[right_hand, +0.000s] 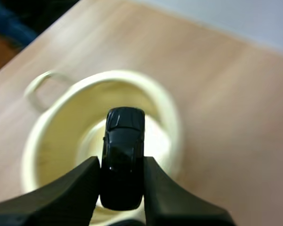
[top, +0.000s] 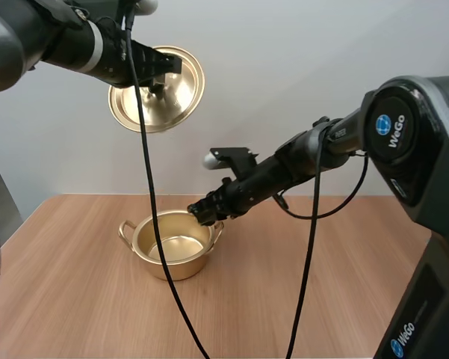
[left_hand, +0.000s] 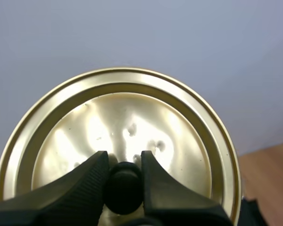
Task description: Open the pot, put the car inside, and close it
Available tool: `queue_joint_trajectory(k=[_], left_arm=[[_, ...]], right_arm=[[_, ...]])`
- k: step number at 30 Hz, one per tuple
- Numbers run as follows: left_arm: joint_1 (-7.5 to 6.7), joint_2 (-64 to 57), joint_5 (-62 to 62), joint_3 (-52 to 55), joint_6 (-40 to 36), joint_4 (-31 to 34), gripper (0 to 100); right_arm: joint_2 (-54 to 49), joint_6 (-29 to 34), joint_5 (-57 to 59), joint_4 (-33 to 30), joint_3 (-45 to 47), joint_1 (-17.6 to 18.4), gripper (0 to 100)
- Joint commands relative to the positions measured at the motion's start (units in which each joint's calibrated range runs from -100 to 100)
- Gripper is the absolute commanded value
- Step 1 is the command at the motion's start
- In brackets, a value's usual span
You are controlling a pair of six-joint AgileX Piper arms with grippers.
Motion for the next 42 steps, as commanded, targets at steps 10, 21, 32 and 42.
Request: queue_joint_trajectory(k=[10, 21, 32, 42], left_arm=[[2.4, -1.6, 7.0, 0.0, 1.1, -4.7, 0], [2.4, -0.7, 14.4, 0.0, 1.1, -1.4, 0], [0.27, 8.0, 16.3, 15.1, 7.8, 1.5, 0], [-5.85, 22.0, -5.8, 22.9, 6.1, 13.1, 0]], right_arm=[[0.0, -10.3, -15.3, -3.4, 1.3, 8.2, 19], [-1.6, -6.4, -27.8, -4.1, 1.6, 7.3, 0], [-13.8, -0.9, -47.7, -8.5, 2.2, -4.0, 0], [-17.2, 0.1, -31.8, -7.6, 2.2, -12.7, 0]])
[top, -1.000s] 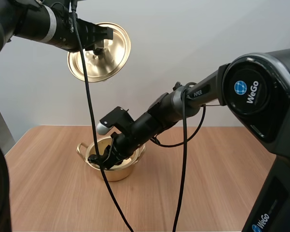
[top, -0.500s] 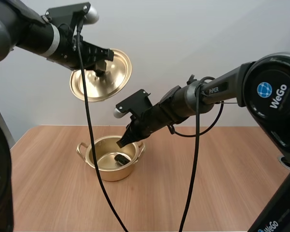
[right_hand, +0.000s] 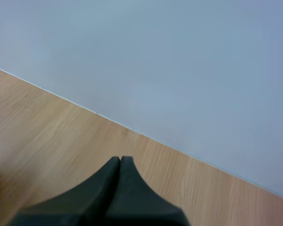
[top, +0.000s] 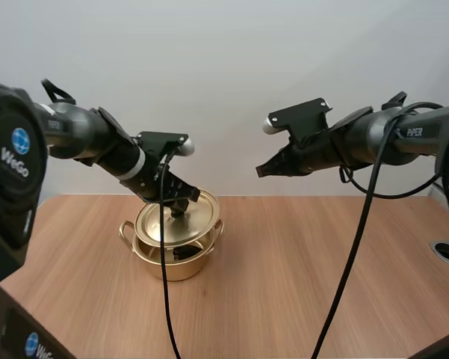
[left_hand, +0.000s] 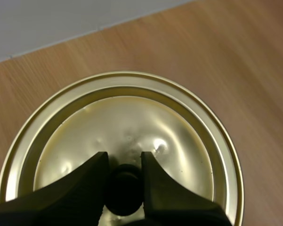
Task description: Open the pot, put the car inside, and close it
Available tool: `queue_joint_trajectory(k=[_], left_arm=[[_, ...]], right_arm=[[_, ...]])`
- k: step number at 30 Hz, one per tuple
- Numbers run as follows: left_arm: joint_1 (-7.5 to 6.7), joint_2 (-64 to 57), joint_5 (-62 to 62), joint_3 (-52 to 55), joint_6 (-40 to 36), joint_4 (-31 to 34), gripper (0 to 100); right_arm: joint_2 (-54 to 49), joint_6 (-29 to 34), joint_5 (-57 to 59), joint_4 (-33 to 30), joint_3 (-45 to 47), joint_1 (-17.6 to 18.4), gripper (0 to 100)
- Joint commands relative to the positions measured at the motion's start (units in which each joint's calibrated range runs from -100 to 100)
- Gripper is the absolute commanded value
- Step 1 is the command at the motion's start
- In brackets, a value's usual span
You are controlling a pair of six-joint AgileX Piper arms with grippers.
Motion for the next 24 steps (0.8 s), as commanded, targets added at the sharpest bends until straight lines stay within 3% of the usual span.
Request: queue_joint_trajectory(k=[1, 12, 14, 15, 17, 19, 24], left_arm=[[-0.23, 2.9, -3.1, 0.0, -0.4, 2.0, 0], [-0.23, 7.7, -3.6, 0.2, -0.1, 4.9, 0], [-0.23, 7.1, -1.2, -0.1, 0.7, 4.9, 11], [-0.23, 6.2, 0.1, -0.1, 0.7, 4.9, 25], [-0.23, 4.6, 2.5, -0.1, 0.4, 4.4, 54], [-0.23, 2.2, 4.6, -0.1, -0.9, 4.2, 99], [-0.23, -5.7, 3.2, -0.1, -1.0, 2.9, 100]], right_arm=[[-0.4, 0.0, 4.3, 0.3, 0.0, -1.5, 0], [-3.9, -0.1, 6.8, 1.9, 0.7, -1.7, 0], [-4.0, -0.1, 6.8, 1.9, 0.7, -1.7, 0], [-4.0, -0.1, 6.8, 1.9, 0.7, -1.7, 0], [-4.0, -0.1, 6.8, 1.9, 0.7, -1.7, 0], [-4.0, -0.1, 6.6, 1.9, 0.7, -1.7, 0], [-4.0, -0.1, 6.6, 1.8, 0.7, -1.7, 0]])
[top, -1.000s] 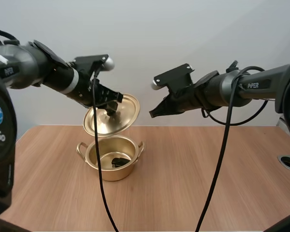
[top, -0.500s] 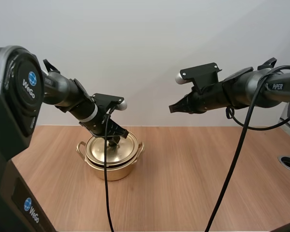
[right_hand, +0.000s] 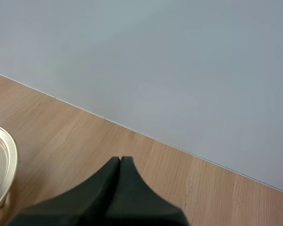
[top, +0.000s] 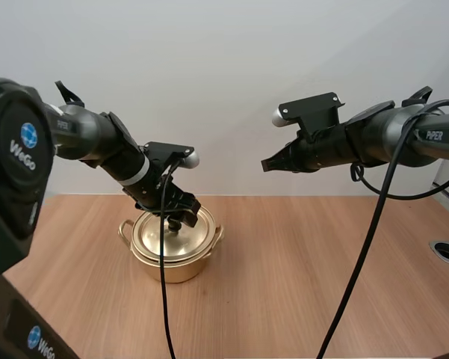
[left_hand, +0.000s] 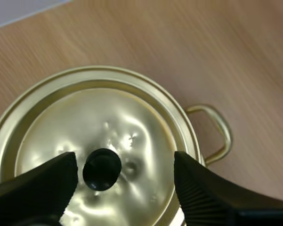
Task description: Open the pot, put the car inside, and close it
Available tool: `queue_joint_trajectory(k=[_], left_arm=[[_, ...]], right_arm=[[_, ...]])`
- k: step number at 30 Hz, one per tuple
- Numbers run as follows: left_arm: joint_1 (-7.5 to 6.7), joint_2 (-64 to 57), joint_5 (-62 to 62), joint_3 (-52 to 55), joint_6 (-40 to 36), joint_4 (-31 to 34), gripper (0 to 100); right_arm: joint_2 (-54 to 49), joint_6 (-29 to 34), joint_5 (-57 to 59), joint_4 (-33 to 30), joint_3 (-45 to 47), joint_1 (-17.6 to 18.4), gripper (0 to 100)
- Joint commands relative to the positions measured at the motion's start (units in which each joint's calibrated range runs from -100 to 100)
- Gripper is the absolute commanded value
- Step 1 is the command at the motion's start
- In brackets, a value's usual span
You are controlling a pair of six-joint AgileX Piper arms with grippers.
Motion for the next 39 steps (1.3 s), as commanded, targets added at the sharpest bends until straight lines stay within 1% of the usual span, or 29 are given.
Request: queue_joint_trajectory(k=[1, 4, 8, 10, 11, 12, 14, 16, 17, 19, 21, 23, 25, 27, 29, 31, 32, 33, 35, 36, 38, 39], left_arm=[[-0.03, -6.0, -6.1, -0.1, 0.0, -2.1, 100], [0.05, -15.3, -14.3, -0.1, -0.1, -7.4, 100], [0.05, -31.2, -22.6, 1.5, 1.7, -14.9, 100], [0.12, -40.0, -26.6, 3.1, 2.0, -16.5, 100], [0.39, -44.5, -26.2, 3.7, 1.4, -16.5, 100], [0.87, -48.6, -23.3, 4.0, 0.4, -16.1, 100], [2.55, -55.8, -11.1, 4.0, -2.9, -11.6, 100], [3.57, -62.2, -4.9, 4.0, -4.2, -8.1, 100], [3.85, -65.7, -4.3, 4.2, -5.0, -6.4, 100], [4.13, -71.8, -6.7, 5.2, -8.3, -4.1, 100], [4.13, -77.6, -10.8, 7.7, -14.6, -1.4, 100], [4.21, -84.0, -15.3, 12.1, -21.5, 2.4, 100], [4.37, -88.4, -18.2, 18.0, -25.0, 7.0, 100], [4.71, -90.7, -21.6, 24.4, -25.7, 10.3, 100], [4.8, -90.7, -27.9, 31.8, -25.7, 12.5, 100], [4.47, -90.7, -31.9, 37.5, -25.7, 14.8, 100], [4.29, -90.7, -33.6, 40.2, -25.7, 16.2, 100], [4.11, -90.7, -34.0, 42.4, -25.7, 17.7, 100], [3.45, -90.7, -34.2, 45.3, -26.6, 19.0, 100], [3.08, -90.7, -34.2, 45.9, -27.0, 19.1, 100], [1.95, -90.7, -34.2, 46.7, -28.9, 19.3, 100], [1.3, -90.7, -34.2, 47.0, -30.3, 19.3, 100]], right_arm=[[0.0, 0.0, -0.1, -0.1, 0.0, 0.0, 0], [0.0, -0.1, -0.3, -0.8, 0.3, 0.0, 0], [0.0, -0.8, -5.3, 0.2, 2.2, 0.0, 0], [-0.8, -3.3, -7.6, 2.7, 4.3, 0.0, 0], [-1.5, -4.6, -7.6, 4.0, 5.4, 0.0, 0], [-2.6, -6.0, -7.6, 5.3, 6.7, 0.0, 0], [-5.1, -8.3, -7.6, 7.8, 8.9, 0.0, 0], [-9.1, -10.6, -7.6, 10.4, 11.1, 0.0, 0], [-11.4, -11.1, -7.6, 11.6, 11.9, 0.0, 0], [-16.9, -11.8, -7.2, 13.4, 13.6, 0.0, 0], [-22.7, -11.9, -7.2, 14.3, 15.6, 0.0, 0], [-29.3, -11.9, -7.2, 14.4, 17.8, 0.0, 0], [-37.9, -11.9, -8.3, 14.4, 21.2, 0.0, 0], [-44.8, -11.9, -8.3, 13.7, 24.2, 0.0, 0], [-47.5, -10.8, -8.0, 13.4, 27.5, 0.0, 0], [-49.0, -7.4, -8.8, 13.2, 31.0, 0.0, 0], [-49.9, -6.1, -9.3, 11.5, 32.9, 0.0, 0], [-50.8, -4.6, -9.9, 8.6, 34.3, 0.0, 0], [-53.2, -0.8, -9.9, 0.0, 37.7, 0.0, 0], [-54.4, 1.3, -9.9, -3.3, 39.1, 0.0, 0], [-56.8, 8.4, -9.9, -8.3, 42.9, 0.0, 0], [-57.6, 10.7, -9.7, -9.7, 44.3, 0.0, 0]])
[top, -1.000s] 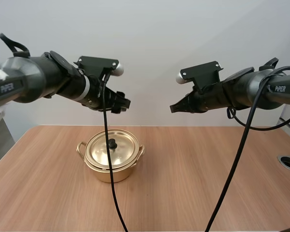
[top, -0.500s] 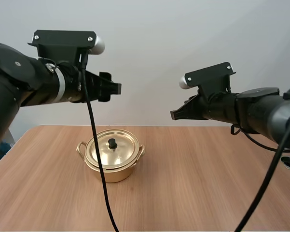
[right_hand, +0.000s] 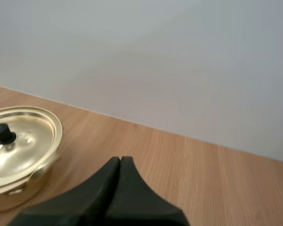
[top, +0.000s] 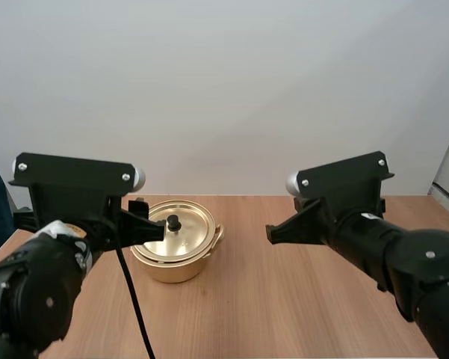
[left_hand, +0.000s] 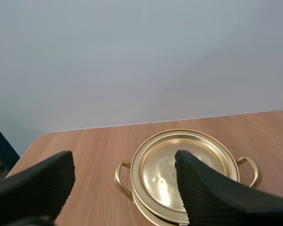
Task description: Open the pot, put the car inside, and close it
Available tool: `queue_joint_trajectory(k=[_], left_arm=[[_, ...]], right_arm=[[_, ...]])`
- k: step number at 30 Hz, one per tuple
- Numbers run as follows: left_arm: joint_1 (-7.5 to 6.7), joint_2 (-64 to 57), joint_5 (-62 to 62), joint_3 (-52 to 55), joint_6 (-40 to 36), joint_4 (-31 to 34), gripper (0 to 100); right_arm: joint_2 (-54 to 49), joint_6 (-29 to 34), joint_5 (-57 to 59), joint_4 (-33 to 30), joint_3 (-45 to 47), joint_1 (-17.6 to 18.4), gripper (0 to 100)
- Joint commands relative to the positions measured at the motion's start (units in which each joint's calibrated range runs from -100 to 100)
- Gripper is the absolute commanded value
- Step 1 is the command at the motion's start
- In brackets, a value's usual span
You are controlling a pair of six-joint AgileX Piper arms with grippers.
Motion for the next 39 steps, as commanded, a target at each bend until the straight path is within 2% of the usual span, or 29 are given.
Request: queue_joint_trajectory(k=[1, 4, 7, 10, 12, 14, 18, 26, 30, 31, 33, 35, 36, 39], left_arm=[[-1.38, -16.5, -0.6, 7.2, -2.8, 1.0, 100], [-2.53, -16.5, 0.2, 8.6, -5.7, 3.7, 100], [-2.71, -16.5, -0.2, 11.1, -9.8, 7.1, 100], [-2.71, -16.5, -1.6, 13.6, -12.2, 8.6, 100], [-2.8, -16.5, -2.1, 15.4, -7.4, 7.3, 100], [-2.8, -16.5, -1.0, 17.5, -4.4, 9.3, 100], [-2.73, -16.5, 2.5, 20.4, -4.1, 14.7, 100], [-2.73, -16.5, 2.8, 20.4, -4.3, 14.8, 100], [-2.73, -16.5, 2.9, 20.4, -4.3, 15.7, 100], [-2.73, -16.5, 2.9, 20.4, -4.3, 15.8, 93], [-2.73, -16.5, 2.9, 20.4, -4.3, 15.6, 58], [-2.73, -16.5, 2.9, 20.4, -4.3, 15.6, 8], [-2.73, -16.5, 2.9, 20.4, -3.7, 15.6, 0], [-2.73, -16.5, 2.7, 20.4, -0.3, 10.8, 0]], right_arm=[[-9.8, 11.4, 0.1, -16.2, 5.4, 0.0, 0], [-10.5, 12.8, -0.1, -18.9, 9.3, -0.2, 0], [-10.5, 14.4, -0.1, -18.9, 11.5, -0.9, 0], [-10.5, 18.8, -0.3, -19.0, 11.7, -1.3, 0], [-10.5, 21.5, -0.4, -19.0, 11.7, -1.3, 0], [-10.5, 23.5, 0.1, -19.0, 11.7, -1.3, 0], [-10.5, 23.9, 2.2, -19.6, 11.7, -1.3, 0], [-10.5, 23.9, 4.9, -20.7, 11.7, -1.3, 0], [-12.0, 24.0, 2.3, -25.1, 11.8, 0.0, 0], [-14.0, 24.1, 1.5, -25.7, 12.1, 0.6, 0], [-19.0, 24.3, 0.5, -26.9, 13.0, 1.3, 0], [-23.0, 25.4, 0.5, -28.7, 13.4, 1.3, 0], [-24.8, 26.5, 0.9, -29.9, 13.6, 1.3, 0], [-27.3, 29.9, 1.9, -32.8, 13.6, 1.3, 0]])
